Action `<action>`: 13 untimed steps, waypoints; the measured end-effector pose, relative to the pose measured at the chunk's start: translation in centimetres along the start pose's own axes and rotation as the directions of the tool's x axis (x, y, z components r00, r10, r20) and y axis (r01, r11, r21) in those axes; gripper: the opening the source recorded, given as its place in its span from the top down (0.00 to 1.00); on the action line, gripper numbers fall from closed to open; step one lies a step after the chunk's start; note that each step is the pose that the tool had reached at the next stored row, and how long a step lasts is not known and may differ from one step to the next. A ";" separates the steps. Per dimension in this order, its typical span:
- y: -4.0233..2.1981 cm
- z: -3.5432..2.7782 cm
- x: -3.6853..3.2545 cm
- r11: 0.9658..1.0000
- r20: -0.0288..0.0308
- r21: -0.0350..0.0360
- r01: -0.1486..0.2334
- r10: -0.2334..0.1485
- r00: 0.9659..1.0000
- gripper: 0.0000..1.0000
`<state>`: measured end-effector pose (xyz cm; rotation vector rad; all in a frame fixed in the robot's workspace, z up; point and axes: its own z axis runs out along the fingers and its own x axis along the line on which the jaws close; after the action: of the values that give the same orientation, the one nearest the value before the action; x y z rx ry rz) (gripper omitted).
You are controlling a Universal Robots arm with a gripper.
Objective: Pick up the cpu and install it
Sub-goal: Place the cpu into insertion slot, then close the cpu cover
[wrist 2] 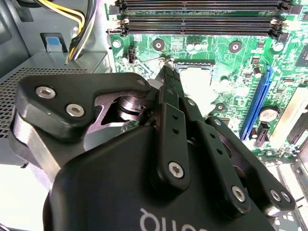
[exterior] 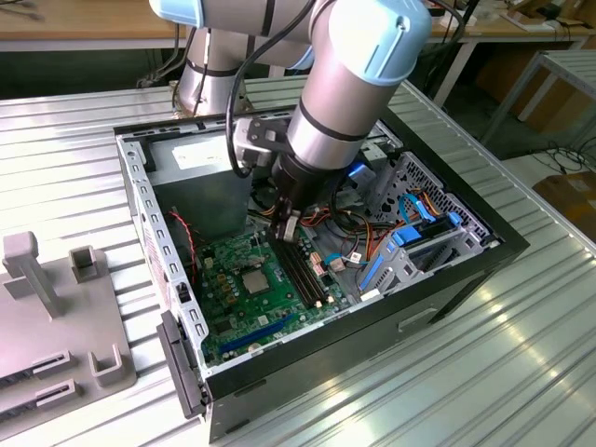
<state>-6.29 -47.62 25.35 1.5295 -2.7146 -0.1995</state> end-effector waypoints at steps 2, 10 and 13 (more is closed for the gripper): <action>-0.02 -0.01 0.03 1.000 0.000 0.000 0.000 0.000 1.000 0.89; -0.14 -0.03 0.23 1.000 0.000 0.000 0.000 0.000 1.000 0.89; -0.15 -0.03 0.25 1.000 0.000 0.000 0.000 0.000 1.000 0.89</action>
<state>-6.29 -47.91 25.35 1.5296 -2.7146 -0.1996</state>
